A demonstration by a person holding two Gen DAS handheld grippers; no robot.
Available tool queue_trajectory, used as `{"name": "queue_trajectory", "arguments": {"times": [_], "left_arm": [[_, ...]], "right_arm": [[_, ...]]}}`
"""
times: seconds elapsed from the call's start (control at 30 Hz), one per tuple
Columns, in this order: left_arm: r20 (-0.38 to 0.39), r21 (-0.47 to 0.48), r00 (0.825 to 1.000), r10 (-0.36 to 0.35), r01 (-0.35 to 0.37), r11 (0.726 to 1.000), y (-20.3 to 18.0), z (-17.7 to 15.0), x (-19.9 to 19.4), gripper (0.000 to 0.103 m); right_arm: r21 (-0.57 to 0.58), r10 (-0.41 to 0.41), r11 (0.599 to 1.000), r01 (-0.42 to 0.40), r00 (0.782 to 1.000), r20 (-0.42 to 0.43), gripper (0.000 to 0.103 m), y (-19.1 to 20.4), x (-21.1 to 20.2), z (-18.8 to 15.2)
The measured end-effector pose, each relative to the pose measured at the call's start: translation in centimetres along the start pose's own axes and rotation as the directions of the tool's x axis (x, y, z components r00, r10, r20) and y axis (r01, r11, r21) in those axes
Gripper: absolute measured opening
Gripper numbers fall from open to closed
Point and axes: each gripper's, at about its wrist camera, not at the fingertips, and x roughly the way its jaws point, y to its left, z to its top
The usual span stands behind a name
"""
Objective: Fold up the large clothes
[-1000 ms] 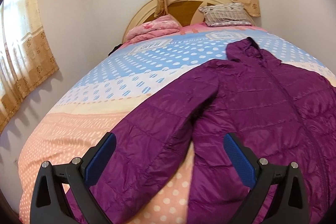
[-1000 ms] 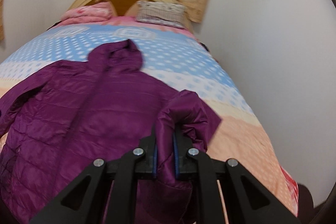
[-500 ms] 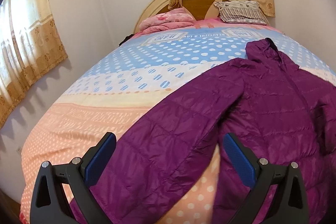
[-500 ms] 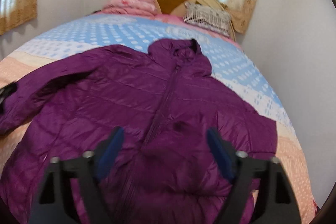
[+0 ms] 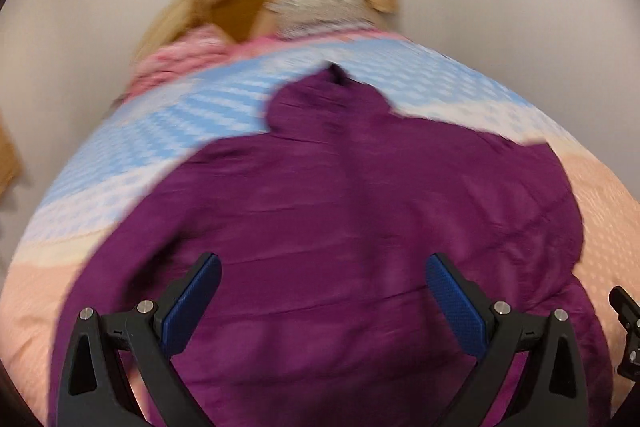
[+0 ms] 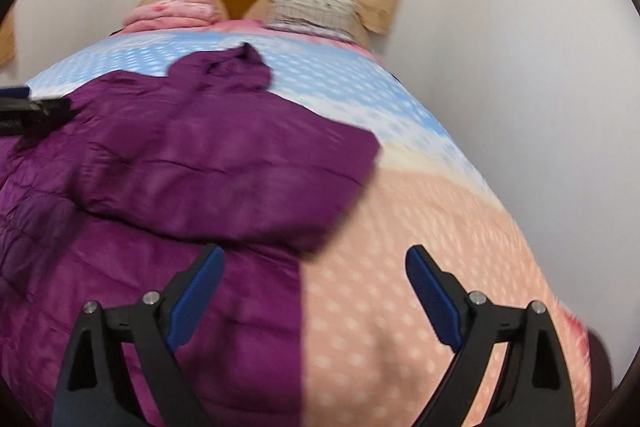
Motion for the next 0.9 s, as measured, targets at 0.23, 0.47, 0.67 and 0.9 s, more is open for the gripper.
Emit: {"name": "queue_trajectory", "arguments": {"times": [0.23, 0.47, 0.67, 0.9], "left_arm": [[-0.006, 0.07, 1.0, 0.004, -0.004, 0.998, -3.3, 1.7, 3.1, 0.006], [0.216, 0.012, 0.967, 0.137, -0.143, 0.99, 3.4, 5.1, -4.1, 0.006], [0.146, -0.036, 0.944, 0.294, -0.292, 0.956, 9.8, 2.9, -2.5, 0.006], [-0.009, -0.025, 0.947, 0.322, -0.322, 0.947, 11.1, -1.7, 4.4, 0.012]], "right_arm": [[-0.002, -0.018, 1.0, 0.018, 1.0, -0.011, 0.094, -1.7, 0.3, -2.1], [0.015, -0.003, 1.0, 0.003, 1.0, -0.024, 0.094, -2.0, 1.1, -2.9], [-0.011, 0.013, 1.0, -0.014, 0.999, -0.04, 0.094, -0.5, 1.3, -2.6], [0.082, 0.122, 0.99, -0.114, 0.988, -0.098, 0.047, -1.7, 2.5, 2.1]]}}
